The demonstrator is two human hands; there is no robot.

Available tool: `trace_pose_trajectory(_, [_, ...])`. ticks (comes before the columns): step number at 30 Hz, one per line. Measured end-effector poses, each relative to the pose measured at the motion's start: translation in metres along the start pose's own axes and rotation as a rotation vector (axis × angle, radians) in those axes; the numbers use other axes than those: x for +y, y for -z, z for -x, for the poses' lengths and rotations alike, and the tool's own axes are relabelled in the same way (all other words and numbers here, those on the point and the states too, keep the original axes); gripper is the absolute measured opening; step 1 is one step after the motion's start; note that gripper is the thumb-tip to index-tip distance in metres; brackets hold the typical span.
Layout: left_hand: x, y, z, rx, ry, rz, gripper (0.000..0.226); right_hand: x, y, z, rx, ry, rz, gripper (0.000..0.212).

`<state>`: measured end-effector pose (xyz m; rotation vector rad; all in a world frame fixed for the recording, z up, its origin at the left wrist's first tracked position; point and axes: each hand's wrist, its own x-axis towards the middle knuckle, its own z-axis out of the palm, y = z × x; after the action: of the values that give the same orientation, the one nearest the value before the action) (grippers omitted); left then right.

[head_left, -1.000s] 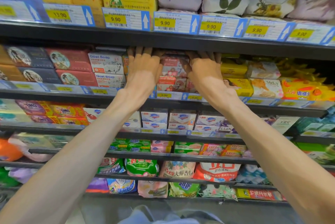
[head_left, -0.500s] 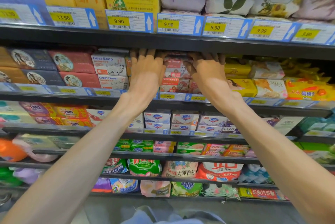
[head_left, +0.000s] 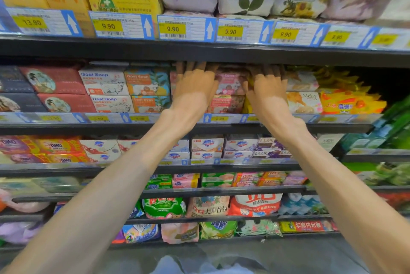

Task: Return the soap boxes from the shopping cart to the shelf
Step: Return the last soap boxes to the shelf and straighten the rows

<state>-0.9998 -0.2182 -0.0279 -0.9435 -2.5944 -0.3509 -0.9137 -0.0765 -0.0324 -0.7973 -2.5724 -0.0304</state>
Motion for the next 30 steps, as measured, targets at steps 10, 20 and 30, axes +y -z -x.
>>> trace_pose_trajectory(10, [0.000, -0.007, -0.002, 0.023, 0.027, -0.072, 0.034, 0.005, 0.002, -0.003, -0.035, 0.043, -0.015, 0.043])
trace_pose_trajectory(20, [-0.002, -0.015, 0.007, 0.161, 0.000, -0.049, 0.023, 0.007, -0.001, -0.002, -0.022, 0.063, -0.076, 0.040])
trace_pose_trajectory(30, [-0.003, -0.020, 0.009, 0.214, -0.024, -0.035, 0.021, 0.007, -0.001, -0.001, -0.020, 0.035, -0.100, 0.041])
